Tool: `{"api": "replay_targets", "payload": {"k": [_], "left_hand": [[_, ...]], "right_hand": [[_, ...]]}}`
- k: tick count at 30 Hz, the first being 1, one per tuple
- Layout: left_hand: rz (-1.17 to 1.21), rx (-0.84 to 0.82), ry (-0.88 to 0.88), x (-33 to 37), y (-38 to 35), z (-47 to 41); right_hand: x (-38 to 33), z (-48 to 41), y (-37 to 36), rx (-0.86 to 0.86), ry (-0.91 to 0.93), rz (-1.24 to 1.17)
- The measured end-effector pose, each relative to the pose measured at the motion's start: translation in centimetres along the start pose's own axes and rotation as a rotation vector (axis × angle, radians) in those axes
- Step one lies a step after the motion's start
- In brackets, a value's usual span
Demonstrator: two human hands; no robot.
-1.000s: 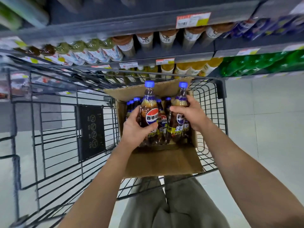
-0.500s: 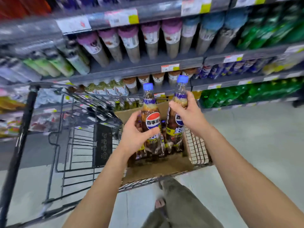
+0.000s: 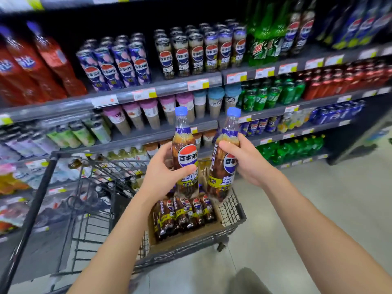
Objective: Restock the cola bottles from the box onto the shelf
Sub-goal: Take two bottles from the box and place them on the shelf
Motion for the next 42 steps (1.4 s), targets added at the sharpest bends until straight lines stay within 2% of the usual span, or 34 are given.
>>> {"api": "replay_targets", "payload": {"k": [5,13,18,23,32,42], "left_hand": [[0.037,-0.044,-0.064,5.1,-3.5,-1.0],[0.001,-0.09,-0.159,13.6,-14.2,-4.4],[0.002,-0.059,-0.178,18.3,-23.1,-6.7],[-0.021,-0.003,-0.214,22.1,-30.8,-9.3],[-0.007,0.018,-0.213,25.4,-38.3,-17.3],[-0.039,0.033,-0.26,25.6,-42.2,-33.5]], "right_hand": [[-3.7,1.7,4.3,-0.017,0.072,0.013],[-11.1,2.2,16.8,0.16,0.291,0.139],[-16.0,1.8,25.9,0.105,0.389,0.309],[-19.3,0.1,33.9,0.084,0.433,0.361],[-22.9,-6.9,43.6,0.15,0.448,0.301],[-25.6,-21.0,48.4,0.16,0.473,0.412]]}}
Point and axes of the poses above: each hand's wrist, its own z-axis away from the middle knuckle, its own y-axis out of the back of the hand, x = y × z, the point moved 3 cm from there along -z, towards the middle knuckle, and after that the axes turned 2 degrees about y, right-handed, at the moved point
